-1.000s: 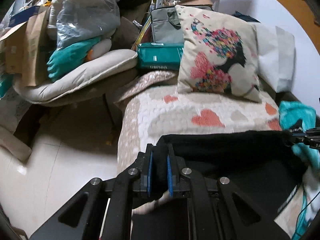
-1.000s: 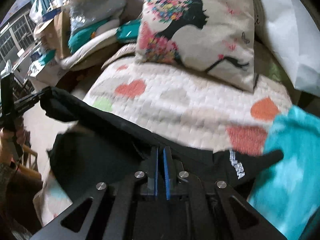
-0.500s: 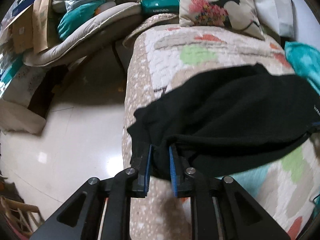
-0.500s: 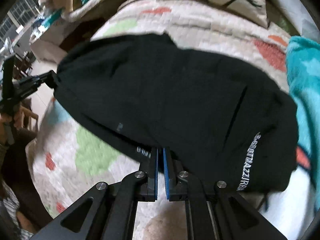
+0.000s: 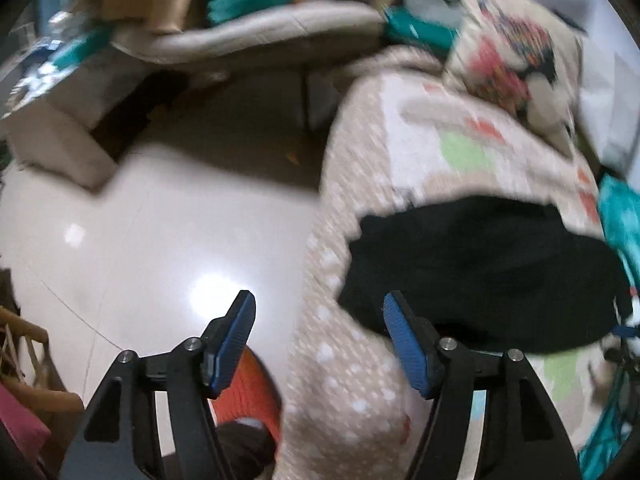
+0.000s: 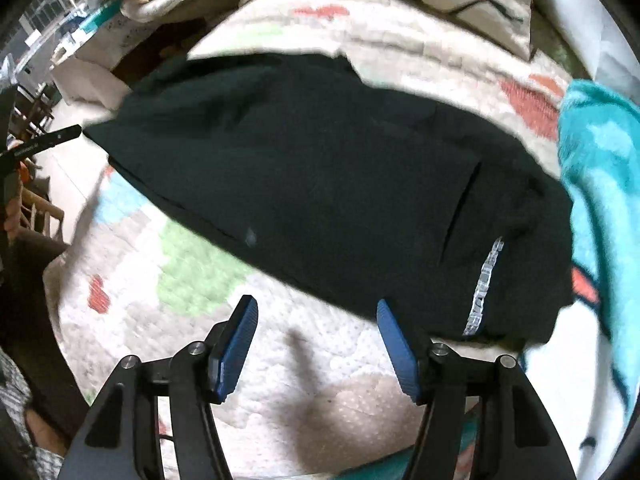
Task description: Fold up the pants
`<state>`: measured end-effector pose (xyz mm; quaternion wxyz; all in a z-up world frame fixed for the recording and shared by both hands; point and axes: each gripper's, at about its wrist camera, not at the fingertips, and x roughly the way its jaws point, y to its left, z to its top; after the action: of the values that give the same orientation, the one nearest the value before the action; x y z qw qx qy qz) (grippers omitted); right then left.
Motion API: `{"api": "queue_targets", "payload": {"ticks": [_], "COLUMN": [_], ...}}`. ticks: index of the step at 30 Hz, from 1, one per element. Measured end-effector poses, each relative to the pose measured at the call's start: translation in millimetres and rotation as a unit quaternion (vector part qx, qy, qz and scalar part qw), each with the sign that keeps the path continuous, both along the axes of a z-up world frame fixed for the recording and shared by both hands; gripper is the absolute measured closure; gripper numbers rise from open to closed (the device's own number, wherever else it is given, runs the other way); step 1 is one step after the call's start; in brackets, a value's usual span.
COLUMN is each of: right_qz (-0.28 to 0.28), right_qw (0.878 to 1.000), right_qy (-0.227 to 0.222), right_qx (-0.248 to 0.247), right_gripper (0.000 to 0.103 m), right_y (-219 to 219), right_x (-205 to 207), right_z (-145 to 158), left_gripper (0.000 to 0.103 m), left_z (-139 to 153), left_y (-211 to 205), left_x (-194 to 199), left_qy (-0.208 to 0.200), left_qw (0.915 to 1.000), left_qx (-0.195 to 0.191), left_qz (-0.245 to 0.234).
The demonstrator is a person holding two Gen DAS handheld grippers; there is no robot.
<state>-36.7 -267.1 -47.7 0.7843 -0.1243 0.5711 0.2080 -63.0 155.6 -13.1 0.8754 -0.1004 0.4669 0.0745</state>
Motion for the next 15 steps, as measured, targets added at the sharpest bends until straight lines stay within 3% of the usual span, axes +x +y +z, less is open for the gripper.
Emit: {"api": "queue_targets", "payload": {"ticks": [3,5,7,10,13,15], "right_qz": [-0.003,-0.001,-0.001,-0.007,-0.038,-0.06], "right_qw": [1.0,0.999,0.999,0.998,0.995,0.992], "right_qy": [-0.021,-0.029,-0.03,-0.043,-0.061,-0.072], "right_qx": [0.015,0.022,0.036,0.048,0.066,0.079], "right_gripper": [0.036,0.036,0.036,0.036,0.036,0.036], "right_y": [8,16,29,43,46,47], "right_x": [6,13,20,36,70,93], "right_z": [16,22,25,28,35,36], "left_gripper": [0.036,0.036,0.036,0.036,0.036,0.036], "left_z": [6,0,-9,-26,-39,-51], "left_y": [18,33,34,13,-23,-46], "left_x": [-4,-4,4,19,33,40], "left_qy": [-0.022,-0.017,-0.001,0.023,0.044,0.071], "left_qw": [0.9985,0.9952,0.9935,0.993,0.9952,0.9965], "left_qx": [-0.019,-0.041,-0.067,-0.098,-0.084,-0.044], "left_qz": [0.047,0.087,0.092,0.061,0.021,-0.001]}}
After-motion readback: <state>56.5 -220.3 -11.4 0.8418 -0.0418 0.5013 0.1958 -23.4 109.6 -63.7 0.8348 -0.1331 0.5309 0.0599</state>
